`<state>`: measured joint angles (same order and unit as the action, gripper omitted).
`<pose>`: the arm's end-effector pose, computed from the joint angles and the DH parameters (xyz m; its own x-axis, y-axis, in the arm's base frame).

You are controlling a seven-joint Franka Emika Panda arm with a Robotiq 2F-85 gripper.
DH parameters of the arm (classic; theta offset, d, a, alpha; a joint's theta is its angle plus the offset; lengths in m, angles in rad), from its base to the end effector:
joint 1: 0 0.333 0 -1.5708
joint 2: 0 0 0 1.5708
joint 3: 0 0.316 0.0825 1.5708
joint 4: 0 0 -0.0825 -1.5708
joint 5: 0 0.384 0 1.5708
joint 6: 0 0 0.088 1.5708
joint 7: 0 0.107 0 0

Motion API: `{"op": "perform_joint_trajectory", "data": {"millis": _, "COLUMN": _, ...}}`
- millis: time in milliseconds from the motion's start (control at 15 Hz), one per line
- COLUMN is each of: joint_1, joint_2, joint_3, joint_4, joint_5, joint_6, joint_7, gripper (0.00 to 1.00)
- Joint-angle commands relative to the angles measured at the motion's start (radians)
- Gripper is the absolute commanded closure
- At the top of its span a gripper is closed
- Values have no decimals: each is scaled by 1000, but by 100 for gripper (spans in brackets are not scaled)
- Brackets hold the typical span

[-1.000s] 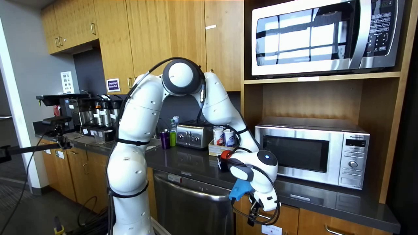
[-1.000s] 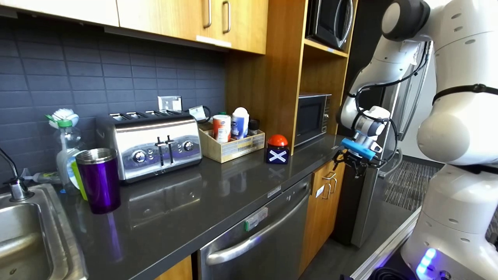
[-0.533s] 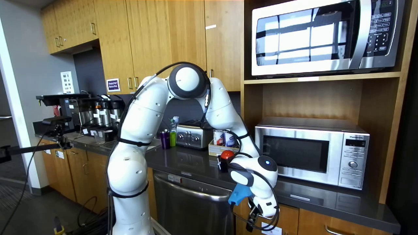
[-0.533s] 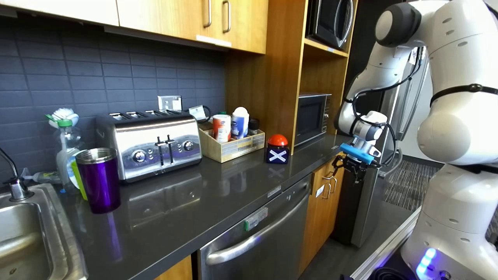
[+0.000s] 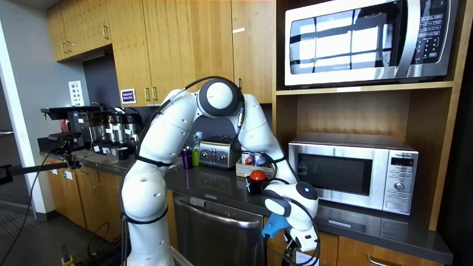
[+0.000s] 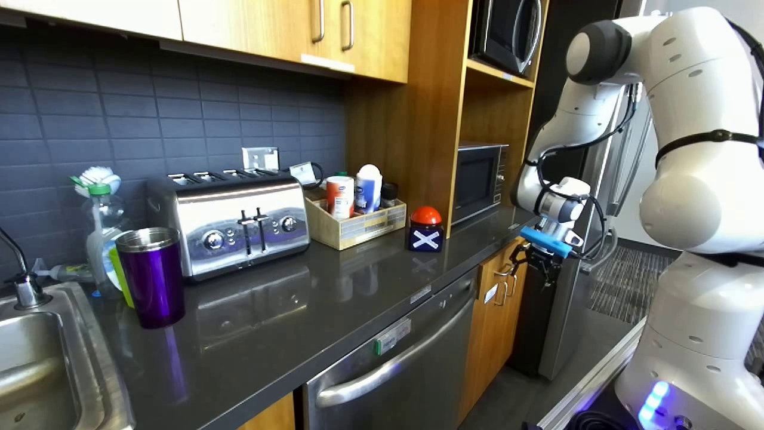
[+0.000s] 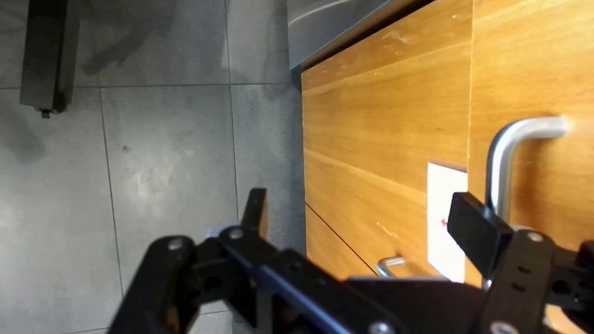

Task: Close the open drawer

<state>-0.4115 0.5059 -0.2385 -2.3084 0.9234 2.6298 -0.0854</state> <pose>0.3705 -0.3196 0.1174 0.1977 -0.9621 -0.1879 -0.9647 -0.1569 -0.2115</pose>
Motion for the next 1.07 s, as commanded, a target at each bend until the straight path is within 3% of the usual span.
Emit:
{"op": "perform_joint_trajectory", "data": {"millis": 0, "joint_1": -6, "joint_2": 47, "joint_3": 17, "joint_4": 50, "joint_5": 9, "joint_6": 3, "joint_7": 15, "gripper": 0}}
{"op": "perform_joint_trajectory", "data": {"millis": 1000, "joint_1": -16, "joint_2": 101, "joint_3": 83, "joint_4": 133, "joint_5": 104, "joint_6": -12, "joint_7": -11, "gripper": 0}}
